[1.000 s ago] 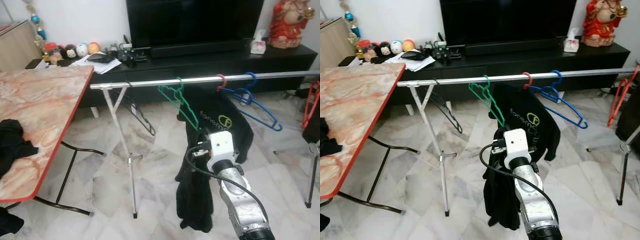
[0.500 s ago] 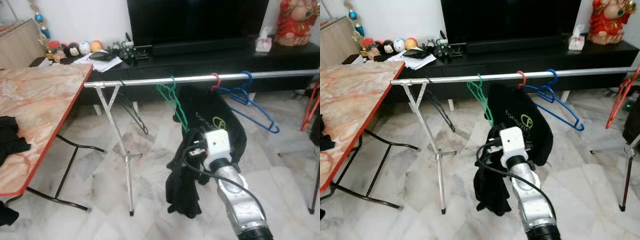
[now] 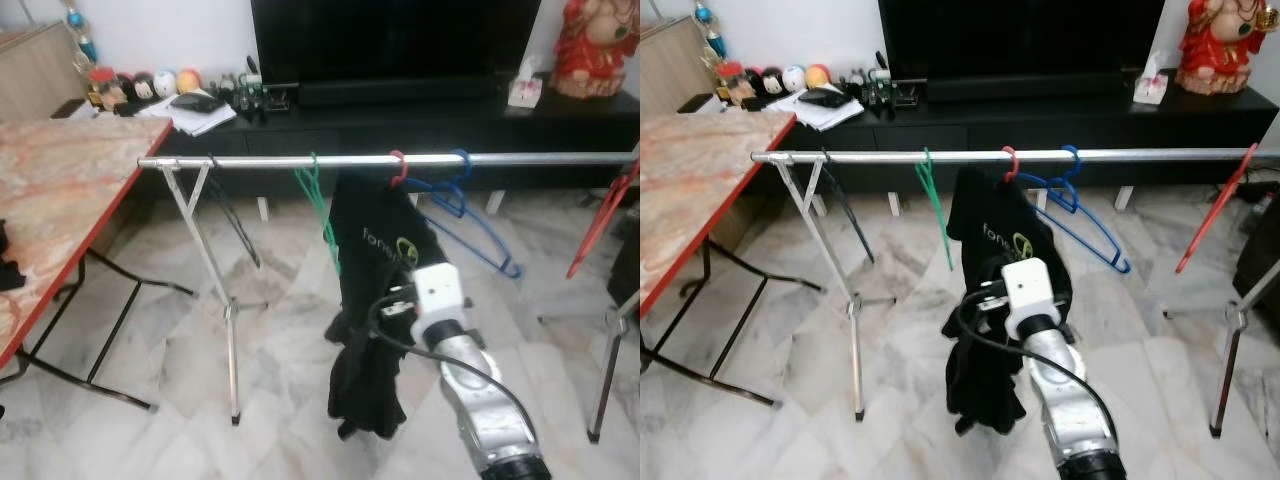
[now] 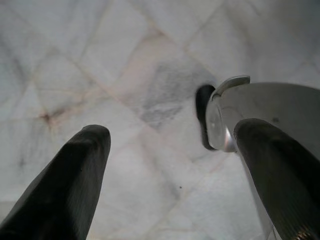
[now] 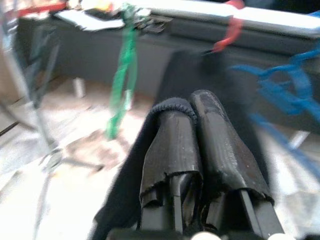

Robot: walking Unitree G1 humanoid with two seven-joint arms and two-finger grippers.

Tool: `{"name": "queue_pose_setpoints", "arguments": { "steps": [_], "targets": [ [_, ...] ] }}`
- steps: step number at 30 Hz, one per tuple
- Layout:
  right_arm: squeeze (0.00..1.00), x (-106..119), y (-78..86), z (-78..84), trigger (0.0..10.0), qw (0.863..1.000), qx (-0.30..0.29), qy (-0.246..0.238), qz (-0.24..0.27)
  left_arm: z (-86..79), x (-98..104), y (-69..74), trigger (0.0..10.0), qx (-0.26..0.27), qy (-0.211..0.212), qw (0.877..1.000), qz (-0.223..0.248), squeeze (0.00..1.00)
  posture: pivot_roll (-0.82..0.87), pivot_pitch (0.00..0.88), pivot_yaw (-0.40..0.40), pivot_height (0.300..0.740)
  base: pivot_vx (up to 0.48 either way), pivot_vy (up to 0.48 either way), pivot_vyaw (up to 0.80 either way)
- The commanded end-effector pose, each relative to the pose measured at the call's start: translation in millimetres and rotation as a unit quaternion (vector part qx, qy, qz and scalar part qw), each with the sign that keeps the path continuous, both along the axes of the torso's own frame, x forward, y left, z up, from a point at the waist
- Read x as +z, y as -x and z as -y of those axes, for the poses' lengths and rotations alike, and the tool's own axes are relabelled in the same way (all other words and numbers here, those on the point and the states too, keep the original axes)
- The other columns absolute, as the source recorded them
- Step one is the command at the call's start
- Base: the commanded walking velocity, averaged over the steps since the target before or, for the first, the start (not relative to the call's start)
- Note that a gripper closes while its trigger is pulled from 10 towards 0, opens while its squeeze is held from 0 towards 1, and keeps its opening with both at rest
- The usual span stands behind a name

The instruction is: Hang hanger

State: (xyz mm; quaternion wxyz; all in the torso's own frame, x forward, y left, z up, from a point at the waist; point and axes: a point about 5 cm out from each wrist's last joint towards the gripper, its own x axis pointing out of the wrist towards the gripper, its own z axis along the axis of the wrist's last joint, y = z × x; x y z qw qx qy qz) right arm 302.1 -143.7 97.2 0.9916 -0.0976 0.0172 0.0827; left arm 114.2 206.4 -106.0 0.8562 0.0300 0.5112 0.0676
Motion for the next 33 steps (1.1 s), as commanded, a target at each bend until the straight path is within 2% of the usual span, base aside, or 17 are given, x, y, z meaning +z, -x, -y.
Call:
{"name": "queue_pose_setpoints", "arguments": {
  "steps": [1, 33],
  "targets": [
    [0.00, 6.9, -1.9, -9.8, 10.0, 1.000, 0.014, -0.012, 0.014, -4.7, -1.2, 6.2, 10.0, 0.004, -0.003, 1.000, -0.012, 0.00, -0.13, 0.000, 0.070, 0.740, 0.000, -0.409, 0.00],
    [0.00, 3.2, -3.4, -6.4, 10.0, 1.000, 0.009, -0.009, 0.005, -5.1, -0.3, 3.2, 10.0, 0.008, -0.006, 1.000, -0.007, 0.00, -0.13, 0.000, 0.069, 0.740, 0.000, -0.292, 0.00]
  ]
}}
